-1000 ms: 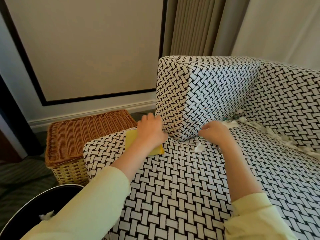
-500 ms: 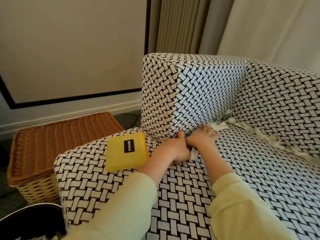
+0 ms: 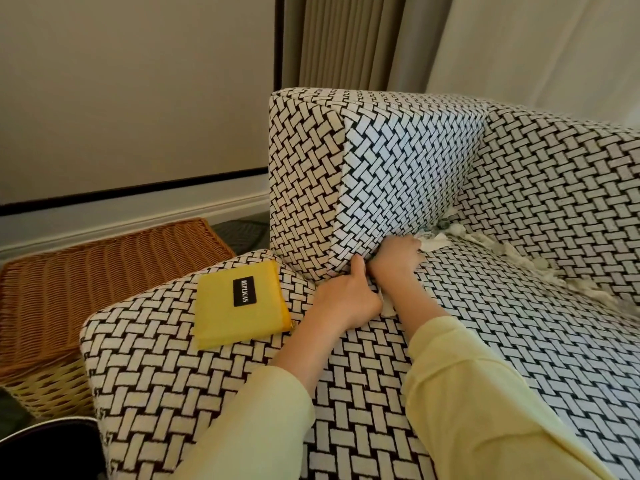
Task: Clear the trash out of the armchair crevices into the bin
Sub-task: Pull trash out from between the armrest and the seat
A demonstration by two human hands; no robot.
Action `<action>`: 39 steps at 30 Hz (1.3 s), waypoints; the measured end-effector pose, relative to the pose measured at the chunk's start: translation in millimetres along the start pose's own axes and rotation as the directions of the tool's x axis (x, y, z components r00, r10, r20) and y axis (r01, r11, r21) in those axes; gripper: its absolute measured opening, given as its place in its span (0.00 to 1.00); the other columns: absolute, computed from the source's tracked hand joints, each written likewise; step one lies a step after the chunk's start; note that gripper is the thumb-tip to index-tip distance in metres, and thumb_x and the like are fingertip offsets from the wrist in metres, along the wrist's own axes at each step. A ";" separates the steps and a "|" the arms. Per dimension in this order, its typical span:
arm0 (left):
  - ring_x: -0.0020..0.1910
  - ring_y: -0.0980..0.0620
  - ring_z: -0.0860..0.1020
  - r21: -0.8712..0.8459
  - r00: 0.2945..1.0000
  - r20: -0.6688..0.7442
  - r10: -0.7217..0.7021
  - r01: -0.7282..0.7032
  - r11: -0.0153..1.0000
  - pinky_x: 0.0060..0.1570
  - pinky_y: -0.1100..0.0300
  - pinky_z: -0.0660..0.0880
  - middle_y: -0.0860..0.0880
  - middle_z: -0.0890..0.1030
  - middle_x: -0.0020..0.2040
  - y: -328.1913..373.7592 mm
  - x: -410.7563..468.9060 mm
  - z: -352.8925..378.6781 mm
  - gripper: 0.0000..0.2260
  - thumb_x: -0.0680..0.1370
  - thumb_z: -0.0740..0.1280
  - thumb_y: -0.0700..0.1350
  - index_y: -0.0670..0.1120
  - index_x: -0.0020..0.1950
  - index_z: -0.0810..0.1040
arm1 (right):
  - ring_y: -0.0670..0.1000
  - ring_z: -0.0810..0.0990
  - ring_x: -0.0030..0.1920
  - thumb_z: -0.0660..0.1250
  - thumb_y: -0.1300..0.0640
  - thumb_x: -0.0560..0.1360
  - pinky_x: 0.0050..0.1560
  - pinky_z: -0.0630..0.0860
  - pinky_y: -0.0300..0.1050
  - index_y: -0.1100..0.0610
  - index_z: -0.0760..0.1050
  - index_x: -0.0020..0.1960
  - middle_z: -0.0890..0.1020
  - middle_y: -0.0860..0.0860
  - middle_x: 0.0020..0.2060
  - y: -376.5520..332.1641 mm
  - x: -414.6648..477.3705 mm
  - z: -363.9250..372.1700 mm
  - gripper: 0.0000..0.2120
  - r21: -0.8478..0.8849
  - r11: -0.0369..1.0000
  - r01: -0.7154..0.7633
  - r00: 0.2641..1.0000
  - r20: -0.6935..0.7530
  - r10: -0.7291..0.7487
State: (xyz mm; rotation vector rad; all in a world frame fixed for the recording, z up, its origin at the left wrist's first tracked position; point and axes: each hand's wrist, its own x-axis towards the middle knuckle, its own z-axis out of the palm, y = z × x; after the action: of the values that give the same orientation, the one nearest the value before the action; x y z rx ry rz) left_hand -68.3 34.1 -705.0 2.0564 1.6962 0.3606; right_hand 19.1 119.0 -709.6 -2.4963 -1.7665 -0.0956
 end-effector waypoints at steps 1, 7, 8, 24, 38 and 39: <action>0.40 0.46 0.73 0.000 1.000 0.000 -0.001 0.001 1.000 0.42 0.56 0.68 0.49 0.72 0.37 -0.2 0.0 -0.3 0.25 0.75 0.57 0.45 0.45 0.70 0.52 | 0.57 0.70 0.60 0.65 0.56 0.74 0.55 0.73 0.48 0.64 0.68 0.63 0.70 0.61 0.61 1.0 2.3 -0.4 0.20 0.035 0.999 0.004 1.000 -0.009 -0.003; 0.38 0.46 0.73 -0.017 1.000 -0.028 0.003 -0.004 1.000 0.39 0.56 0.68 0.48 0.73 0.37 -0.4 0.8 -0.1 0.22 0.74 0.57 0.43 0.46 0.67 0.57 | 0.56 0.77 0.55 0.61 0.68 0.75 0.50 0.75 0.45 0.62 0.74 0.56 0.78 0.58 0.54 15.8 9.1 -8.1 0.10 0.123 0.989 0.087 0.991 -0.114 -0.073; 0.38 0.47 0.73 -0.031 0.999 -0.045 0.014 -0.015 0.999 0.38 0.56 0.68 0.48 0.73 0.37 -1.1 1.4 0.9 0.20 0.74 0.57 0.43 0.47 0.65 0.58 | 0.56 0.77 0.56 0.60 0.68 0.76 0.51 0.74 0.45 0.63 0.74 0.56 0.79 0.58 0.54 21.1 9.7 -9.7 0.10 0.117 0.987 0.114 0.986 -0.137 -0.097; 0.75 0.49 0.56 0.036 0.971 0.014 0.238 -0.238 0.971 0.74 0.48 0.51 0.48 0.56 0.76 18.6 1.1 17.1 0.37 0.73 0.60 0.65 0.50 0.76 0.52 | 0.49 0.78 0.38 0.67 0.59 0.74 0.38 0.74 0.36 0.59 0.79 0.53 0.81 0.51 0.39 75.8 -0.8 -44.0 0.09 0.861 0.459 0.219 0.950 -0.296 0.103; 0.66 0.45 0.70 -0.256 0.998 -0.015 0.065 -0.066 0.965 0.61 0.54 0.69 0.44 0.69 0.69 44.6 77.0 27.1 0.30 0.76 0.65 0.55 0.46 0.74 0.59 | 0.44 0.68 0.31 0.57 0.64 0.76 0.31 0.64 0.36 0.61 0.78 0.52 0.77 0.50 0.36 105.6 5.8 -36.2 0.11 0.913 0.396 0.097 0.971 -0.175 0.165; 0.64 0.47 0.72 -0.285 0.998 -0.046 0.054 -0.065 0.956 0.59 0.56 0.70 0.45 0.72 0.67 43.6 81.0 27.5 0.26 0.76 0.65 0.54 0.46 0.71 0.65 | 0.45 0.67 0.30 0.57 0.63 0.76 0.29 0.63 0.36 0.61 0.78 0.53 0.76 0.50 0.34 108.3 6.9 -32.2 0.12 0.859 0.504 0.091 0.973 -0.185 0.140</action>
State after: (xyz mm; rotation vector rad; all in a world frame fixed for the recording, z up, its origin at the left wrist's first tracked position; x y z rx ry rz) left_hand -1.0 102.0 -713.8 1.8994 1.5050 0.6292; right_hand 123.5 86.4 -680.2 -1.6506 -1.1925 0.4010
